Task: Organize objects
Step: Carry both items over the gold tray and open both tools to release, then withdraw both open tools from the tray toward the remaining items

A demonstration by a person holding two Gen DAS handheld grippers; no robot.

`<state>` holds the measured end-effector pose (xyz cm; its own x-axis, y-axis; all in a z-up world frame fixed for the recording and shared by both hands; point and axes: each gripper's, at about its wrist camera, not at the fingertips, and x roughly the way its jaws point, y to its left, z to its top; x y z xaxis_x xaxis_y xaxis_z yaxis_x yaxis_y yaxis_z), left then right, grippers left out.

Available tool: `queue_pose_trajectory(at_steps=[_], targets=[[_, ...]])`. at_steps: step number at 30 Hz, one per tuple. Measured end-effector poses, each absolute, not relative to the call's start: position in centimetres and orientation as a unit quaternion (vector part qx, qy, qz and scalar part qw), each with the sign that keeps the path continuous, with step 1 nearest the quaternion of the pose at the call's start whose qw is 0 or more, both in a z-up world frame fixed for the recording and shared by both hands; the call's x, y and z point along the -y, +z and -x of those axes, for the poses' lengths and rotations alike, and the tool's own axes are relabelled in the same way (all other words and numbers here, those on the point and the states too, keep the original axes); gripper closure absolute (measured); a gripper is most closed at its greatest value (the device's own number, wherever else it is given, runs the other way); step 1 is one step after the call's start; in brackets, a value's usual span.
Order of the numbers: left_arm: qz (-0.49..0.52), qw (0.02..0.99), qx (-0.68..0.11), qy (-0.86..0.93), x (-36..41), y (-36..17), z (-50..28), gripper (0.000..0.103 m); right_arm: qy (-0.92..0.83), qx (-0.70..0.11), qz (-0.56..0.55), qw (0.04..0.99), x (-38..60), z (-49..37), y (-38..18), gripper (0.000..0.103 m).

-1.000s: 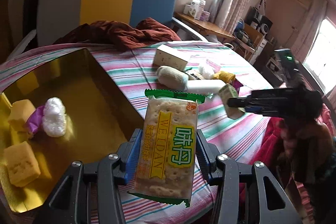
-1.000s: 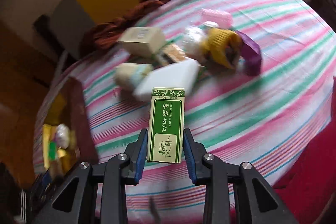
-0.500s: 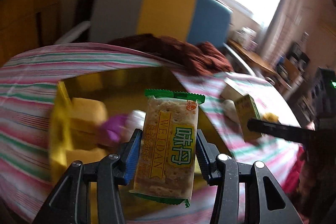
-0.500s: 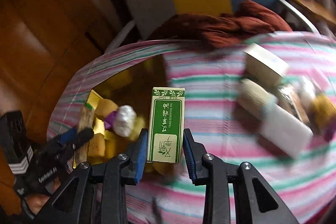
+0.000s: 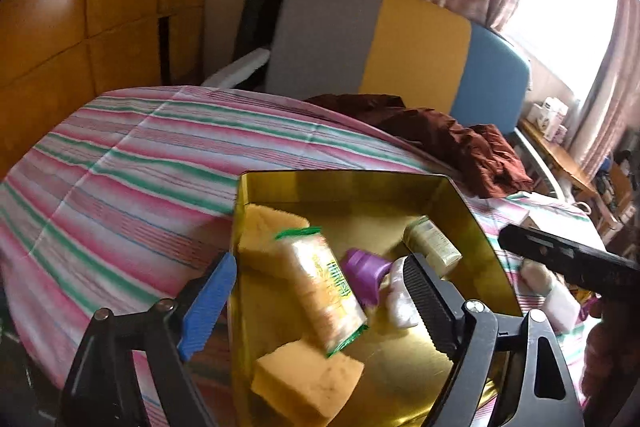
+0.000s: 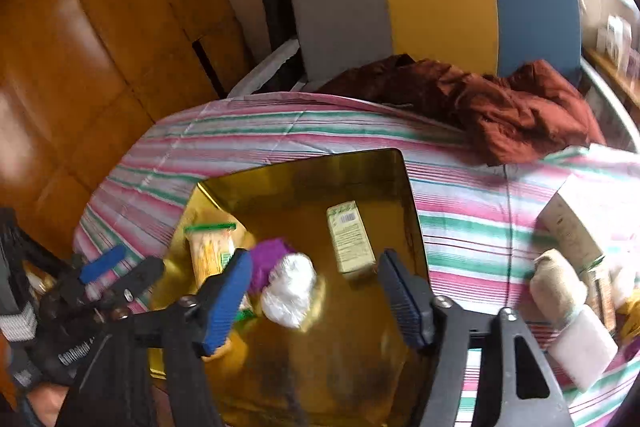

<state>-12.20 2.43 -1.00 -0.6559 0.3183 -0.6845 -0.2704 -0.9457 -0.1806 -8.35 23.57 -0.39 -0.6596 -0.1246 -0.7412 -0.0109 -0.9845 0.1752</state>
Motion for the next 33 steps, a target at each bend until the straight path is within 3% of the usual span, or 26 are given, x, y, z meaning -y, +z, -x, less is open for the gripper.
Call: queue_pose_trajectory(at_steps=[5,9,14,33], targets=[[0.363,0.142,0.027,0.921,-2.2,-0.6,10.5,0.015,-0.929,0.009,-0.371,-0.009,-22.0,5.9,0.3,0.029],[0.321,0.131,0.009,0.938,-2.4,0.5,8.4,0.001,-0.928,0.024,-0.371,-0.009,-22.2,5.1,0.2,0.029],[0.308,0.127,-0.005,0.943,-2.6,1.0,6.8,0.001,-0.925,0.07,-0.374,0.002,-22.9,4.4,-0.8,0.029],[0.295,0.145,-0.045,0.943,-4.6,1.3,3.6,0.0,-0.921,0.108,-0.375,-0.003,-25.7,1.1,-2.3,0.029]])
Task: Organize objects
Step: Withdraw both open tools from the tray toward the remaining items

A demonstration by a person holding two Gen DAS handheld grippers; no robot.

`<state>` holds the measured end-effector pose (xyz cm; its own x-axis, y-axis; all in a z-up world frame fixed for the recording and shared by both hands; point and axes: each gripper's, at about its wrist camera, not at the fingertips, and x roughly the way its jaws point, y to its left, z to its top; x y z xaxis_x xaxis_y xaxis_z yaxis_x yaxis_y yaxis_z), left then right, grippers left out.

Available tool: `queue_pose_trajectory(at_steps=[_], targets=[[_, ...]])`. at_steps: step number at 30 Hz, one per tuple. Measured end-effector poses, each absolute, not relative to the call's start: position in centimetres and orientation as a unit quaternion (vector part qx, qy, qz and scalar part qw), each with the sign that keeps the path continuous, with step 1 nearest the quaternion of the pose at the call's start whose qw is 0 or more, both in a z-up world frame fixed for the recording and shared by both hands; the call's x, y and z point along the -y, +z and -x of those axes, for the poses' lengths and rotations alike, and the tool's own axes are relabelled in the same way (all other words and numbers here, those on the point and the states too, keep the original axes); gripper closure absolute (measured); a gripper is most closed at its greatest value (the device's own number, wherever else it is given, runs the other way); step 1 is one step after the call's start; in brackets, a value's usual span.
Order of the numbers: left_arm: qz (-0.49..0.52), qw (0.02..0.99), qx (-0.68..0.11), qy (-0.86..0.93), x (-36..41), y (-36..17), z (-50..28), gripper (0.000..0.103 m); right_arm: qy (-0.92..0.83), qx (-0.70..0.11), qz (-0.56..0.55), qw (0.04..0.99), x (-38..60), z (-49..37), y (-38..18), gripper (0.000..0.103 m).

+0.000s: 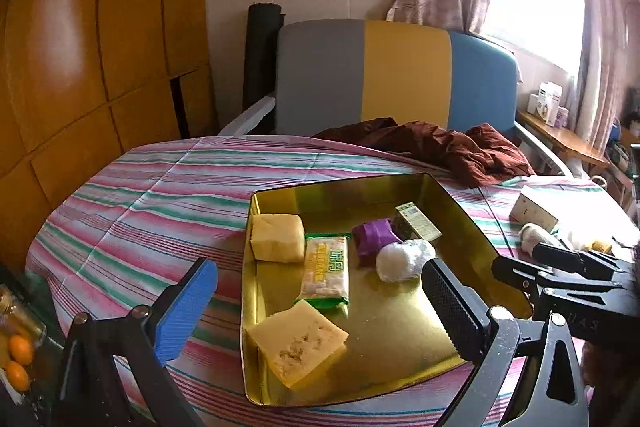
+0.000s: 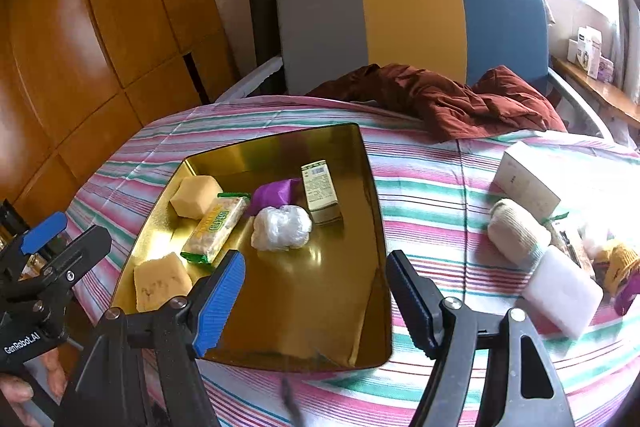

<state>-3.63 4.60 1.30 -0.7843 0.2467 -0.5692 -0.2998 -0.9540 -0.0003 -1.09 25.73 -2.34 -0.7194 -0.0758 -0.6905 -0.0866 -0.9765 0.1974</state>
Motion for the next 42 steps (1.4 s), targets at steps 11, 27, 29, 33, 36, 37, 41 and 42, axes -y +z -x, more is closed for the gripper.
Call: queue_pose_trajectory(at_steps=[11,27,29,33,36,37,41,42], targets=[[0.295,0.171,-0.077,0.937,-6.7,1.2,2.6,0.001,0.921,-0.12,0.37,0.033,-29.4,-0.3,-2.2,0.028],[0.317,0.21,-0.115,0.918,-9.8,-0.1,1.7,0.001,0.918,-0.149,0.343,0.135,-40.9,-2.4,-0.1,0.027],[0.323,0.226,-0.117,0.911,-10.4,-0.2,1.7,0.001,0.914,-0.162,0.339,0.155,-43.2,-3.0,-0.1,0.027],[0.328,0.25,-0.12,0.903,-11.8,0.0,1.7,0.001,0.901,-0.217,0.322,0.196,-48.0,-4.6,-0.6,0.026],[0.331,0.269,-0.117,0.897,-13.3,0.4,1.9,0.001,0.887,-0.274,0.297,0.222,-51.0,-6.2,-1.2,0.023],[0.332,0.274,-0.116,0.895,-13.8,0.5,1.9,0.001,0.884,-0.288,0.293,0.224,-51.6,-6.6,-1.4,0.023],[0.336,0.305,-0.122,0.883,-17.1,1.0,2.1,0.001,0.866,-0.345,0.281,0.229,-53.4,-7.6,-2.1,0.023],[0.339,0.311,-0.124,0.879,-17.9,1.1,2.1,0.001,0.863,-0.348,0.283,0.232,-53.6,-7.7,-2.3,0.023]])
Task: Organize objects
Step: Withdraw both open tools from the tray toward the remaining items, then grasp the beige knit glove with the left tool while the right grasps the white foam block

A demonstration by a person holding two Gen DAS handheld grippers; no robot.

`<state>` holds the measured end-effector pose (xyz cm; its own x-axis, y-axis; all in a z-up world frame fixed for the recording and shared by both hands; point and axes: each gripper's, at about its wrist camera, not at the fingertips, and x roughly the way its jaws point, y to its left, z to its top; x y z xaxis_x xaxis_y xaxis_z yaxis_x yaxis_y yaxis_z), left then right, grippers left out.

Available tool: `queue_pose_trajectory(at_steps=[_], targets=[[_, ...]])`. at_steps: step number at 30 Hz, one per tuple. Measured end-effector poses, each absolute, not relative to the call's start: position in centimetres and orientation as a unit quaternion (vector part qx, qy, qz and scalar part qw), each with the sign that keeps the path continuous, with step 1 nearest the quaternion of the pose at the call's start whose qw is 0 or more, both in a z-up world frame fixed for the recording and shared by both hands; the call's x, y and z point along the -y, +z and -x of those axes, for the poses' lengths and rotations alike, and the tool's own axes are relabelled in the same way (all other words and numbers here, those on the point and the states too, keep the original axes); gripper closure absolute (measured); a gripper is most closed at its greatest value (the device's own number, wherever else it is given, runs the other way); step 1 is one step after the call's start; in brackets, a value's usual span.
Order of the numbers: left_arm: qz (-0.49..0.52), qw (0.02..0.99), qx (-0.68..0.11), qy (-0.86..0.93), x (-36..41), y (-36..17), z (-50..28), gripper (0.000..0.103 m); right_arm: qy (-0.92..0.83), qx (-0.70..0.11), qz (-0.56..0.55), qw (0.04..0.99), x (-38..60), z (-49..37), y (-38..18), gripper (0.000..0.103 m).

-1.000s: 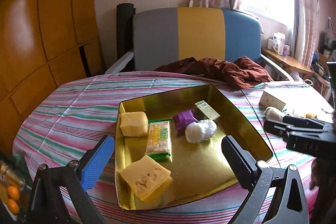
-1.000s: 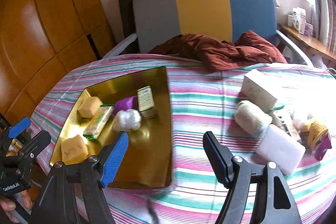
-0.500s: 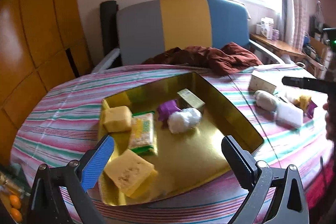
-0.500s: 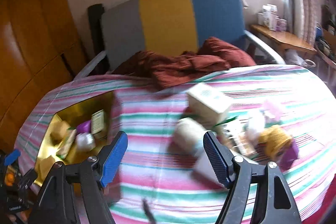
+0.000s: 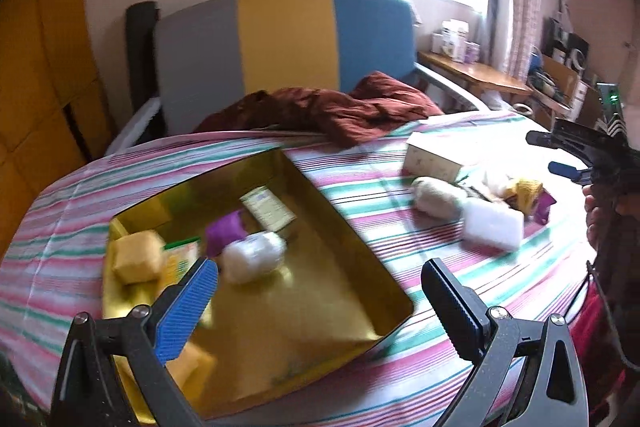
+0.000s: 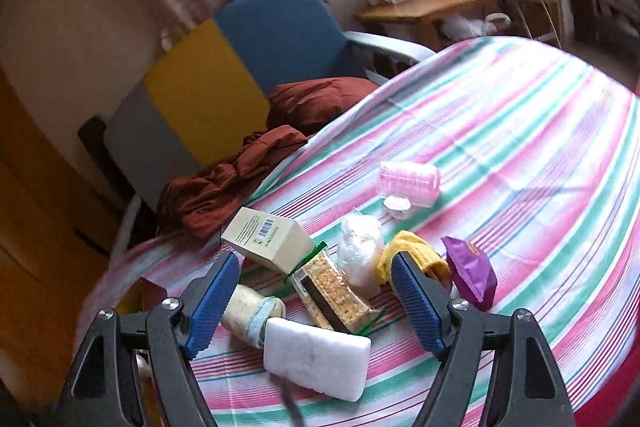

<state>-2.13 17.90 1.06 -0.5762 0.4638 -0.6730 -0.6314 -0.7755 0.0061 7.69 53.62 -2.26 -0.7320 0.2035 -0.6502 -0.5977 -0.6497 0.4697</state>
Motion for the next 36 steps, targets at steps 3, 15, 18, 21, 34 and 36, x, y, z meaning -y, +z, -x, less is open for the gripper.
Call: queue_pose_trajectory(at_steps=[3,15,18,21,34,36], targets=[[0.353,0.338,-0.122,0.864,-20.6,1.1,2.5,0.001,0.855,-0.372,0.282,0.228,-54.1,-8.0,-2.7,0.023],[0.458,0.378,-0.099,0.799,-32.2,-1.2,6.9,0.005,0.849,-0.404,0.275,0.201,-54.3,-8.1,-3.2,0.023],[0.494,0.37,-0.083,0.783,-34.4,-2.6,8.6,0.008,0.852,-0.401,0.277,0.191,-54.1,-7.8,-3.1,0.023],[0.521,0.357,-0.072,0.772,-36.0,-4.0,9.9,0.008,0.854,-0.399,0.28,0.184,-53.9,-7.5,-3.1,0.023],[0.592,0.315,-0.037,0.741,-40.3,-9.1,12.6,0.009,0.856,-0.401,0.279,0.171,-53.8,-7.3,-3.1,0.022],[0.586,0.317,-0.045,0.744,-40.3,-9.5,12.1,0.015,0.855,-0.401,0.282,0.168,-53.9,-7.1,-3.2,0.022]])
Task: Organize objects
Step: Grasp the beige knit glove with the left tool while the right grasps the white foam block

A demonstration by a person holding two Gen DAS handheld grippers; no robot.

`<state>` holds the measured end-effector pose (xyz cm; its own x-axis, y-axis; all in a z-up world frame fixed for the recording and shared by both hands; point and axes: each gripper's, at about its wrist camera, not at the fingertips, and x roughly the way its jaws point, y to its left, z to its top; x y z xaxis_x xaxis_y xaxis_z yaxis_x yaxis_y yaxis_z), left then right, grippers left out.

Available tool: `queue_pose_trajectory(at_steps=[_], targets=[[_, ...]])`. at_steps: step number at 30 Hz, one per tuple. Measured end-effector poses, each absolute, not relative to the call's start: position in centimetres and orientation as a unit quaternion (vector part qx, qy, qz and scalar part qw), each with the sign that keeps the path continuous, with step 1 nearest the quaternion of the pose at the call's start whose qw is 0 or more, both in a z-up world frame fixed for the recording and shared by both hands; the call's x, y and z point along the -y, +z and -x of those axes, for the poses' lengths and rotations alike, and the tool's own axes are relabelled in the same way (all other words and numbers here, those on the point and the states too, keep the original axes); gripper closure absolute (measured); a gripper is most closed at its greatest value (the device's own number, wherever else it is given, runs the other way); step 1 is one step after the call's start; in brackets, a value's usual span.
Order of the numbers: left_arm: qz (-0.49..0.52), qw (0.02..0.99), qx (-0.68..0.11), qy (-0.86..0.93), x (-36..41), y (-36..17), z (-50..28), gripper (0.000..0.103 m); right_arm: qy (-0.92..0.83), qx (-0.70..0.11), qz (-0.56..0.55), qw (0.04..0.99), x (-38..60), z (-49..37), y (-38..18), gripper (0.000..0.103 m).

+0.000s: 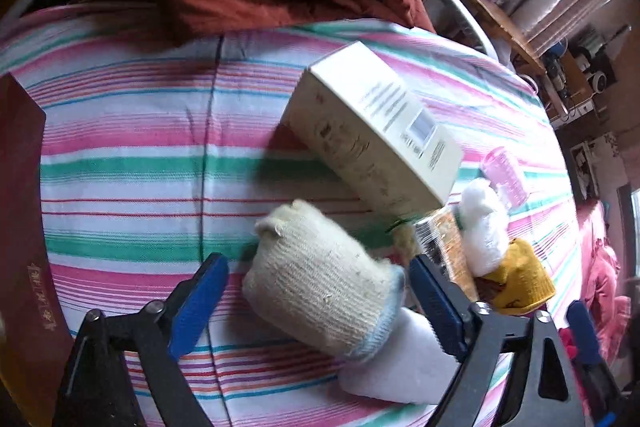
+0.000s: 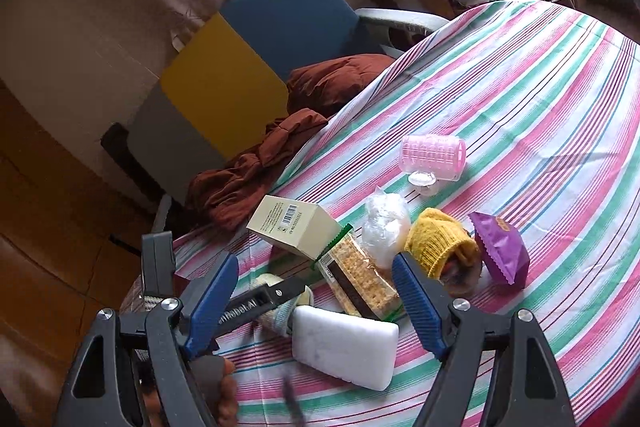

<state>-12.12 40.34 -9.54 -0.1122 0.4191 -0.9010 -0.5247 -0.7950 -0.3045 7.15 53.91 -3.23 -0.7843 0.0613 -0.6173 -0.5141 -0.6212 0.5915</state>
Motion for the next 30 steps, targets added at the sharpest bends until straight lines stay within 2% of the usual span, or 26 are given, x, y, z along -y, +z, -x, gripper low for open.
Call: queue_pose_trajectory(at_steps=[1,2,6,13,22,30], targets=[[0.575,0.322,-0.053,0.75,-40.3,-9.4,11.7,0.021,0.854,-0.401,0.284,0.167,-53.9,-7.1,-3.3,0.022],[0.57,0.334,-0.055,0.749,-40.3,-9.3,11.4,0.032,0.854,-0.401,0.287,0.167,-53.9,-7.0,-3.3,0.022],[0.557,0.346,-0.056,0.753,-39.4,-8.8,10.6,0.039,0.852,-0.395,0.304,0.162,-53.6,-6.4,-3.7,0.022],[0.536,0.358,-0.062,0.762,-36.8,-7.3,9.5,0.04,0.839,-0.375,0.362,0.156,-52.9,-4.9,-5.2,0.022],[0.474,0.383,-0.064,0.79,-33.4,-2.8,7.5,0.039,0.817,-0.333,0.445,0.153,-51.5,-2.6,-7.6,0.022],[0.434,0.404,-0.056,0.804,-28.3,0.1,5.3,0.039,0.792,-0.359,0.488,0.079,-48.8,-2.2,-9.2,0.022]])
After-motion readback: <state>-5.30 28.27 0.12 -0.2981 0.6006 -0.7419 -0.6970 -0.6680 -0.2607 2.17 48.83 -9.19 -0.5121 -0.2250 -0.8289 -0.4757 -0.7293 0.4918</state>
